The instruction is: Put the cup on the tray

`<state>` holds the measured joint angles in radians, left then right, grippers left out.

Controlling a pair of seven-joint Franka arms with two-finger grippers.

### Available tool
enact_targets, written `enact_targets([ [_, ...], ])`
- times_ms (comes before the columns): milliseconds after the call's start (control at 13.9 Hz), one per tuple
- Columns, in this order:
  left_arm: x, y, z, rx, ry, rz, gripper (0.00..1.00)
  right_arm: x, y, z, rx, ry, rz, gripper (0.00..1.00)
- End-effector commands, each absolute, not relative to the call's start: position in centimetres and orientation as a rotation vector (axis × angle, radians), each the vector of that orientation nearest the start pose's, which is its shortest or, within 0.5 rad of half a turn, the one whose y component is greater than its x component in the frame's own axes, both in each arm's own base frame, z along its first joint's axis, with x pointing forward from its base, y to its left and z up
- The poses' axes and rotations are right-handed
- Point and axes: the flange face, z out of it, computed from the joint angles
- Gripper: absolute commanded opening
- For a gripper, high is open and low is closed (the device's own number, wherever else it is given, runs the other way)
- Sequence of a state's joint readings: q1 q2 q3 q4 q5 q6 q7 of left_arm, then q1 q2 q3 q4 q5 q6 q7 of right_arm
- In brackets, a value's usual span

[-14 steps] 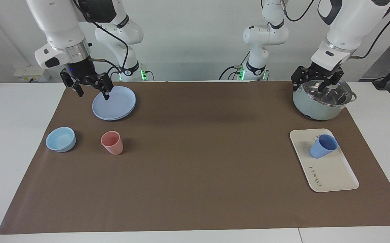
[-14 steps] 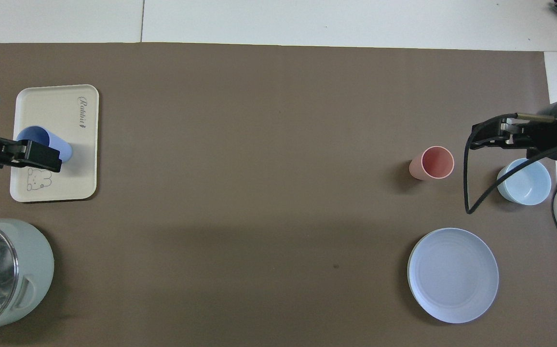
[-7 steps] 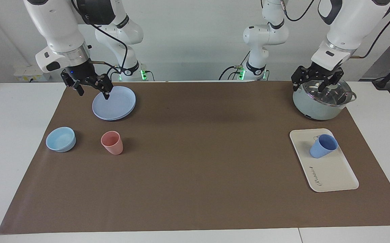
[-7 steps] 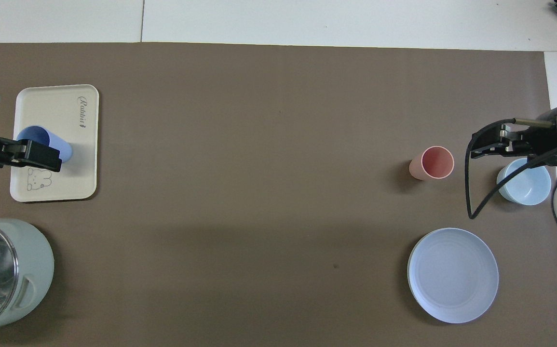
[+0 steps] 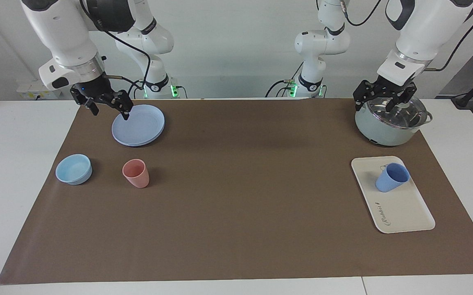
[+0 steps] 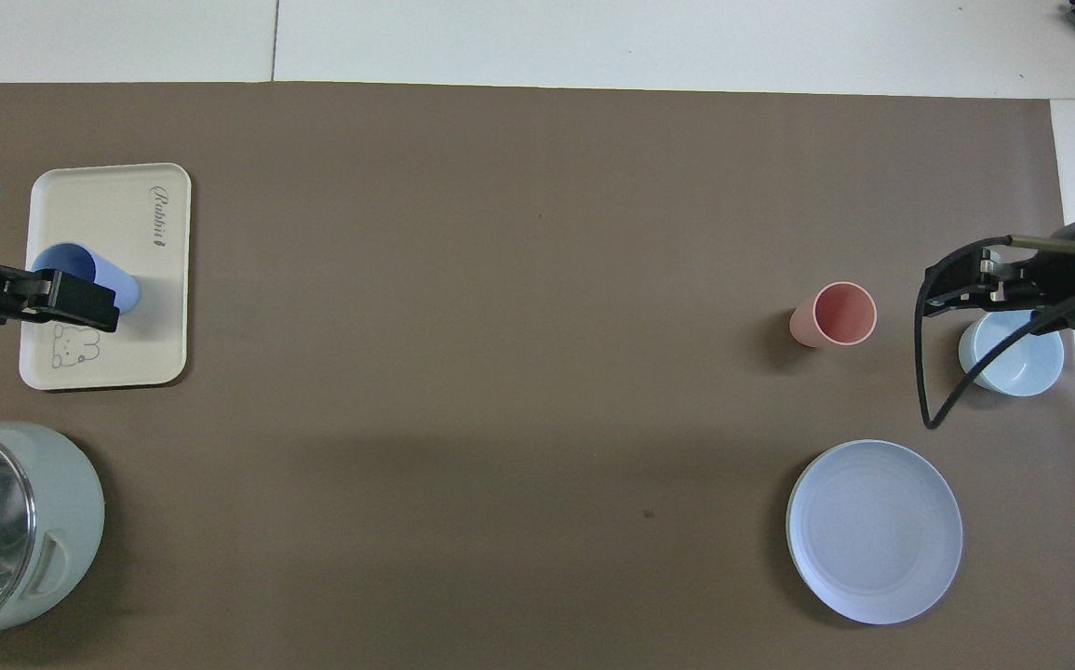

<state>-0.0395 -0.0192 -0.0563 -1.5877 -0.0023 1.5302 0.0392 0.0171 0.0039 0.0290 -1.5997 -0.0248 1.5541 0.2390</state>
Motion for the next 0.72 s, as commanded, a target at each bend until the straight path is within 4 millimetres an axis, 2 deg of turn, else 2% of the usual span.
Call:
enact_targets([
  [0, 53.79, -4.91, 62.37, -3.112, 0.22, 0.042, 1.0, 54.56, 1.92, 60.57, -3.146, 0.268, 0.087, 1.0],
  [216, 53.78, -4.99, 62.37, -3.112, 0.222, 0.042, 1.0, 54.77, 2.12, 60.66, -3.143, 0.261, 0.059, 1.0],
  [361, 54.01, -5.21, 62.39, -3.116, 0.225, 0.016, 1.0, 55.14, 2.3, 60.84, -3.147, 0.152, 0.013, 1.0],
  [649, 53.81, -5.62, 61.75, -3.12, 0.238, 0.0, 1.0, 55.14, 2.13, 60.84, -3.147, 0.147, 0.013, 1.0],
])
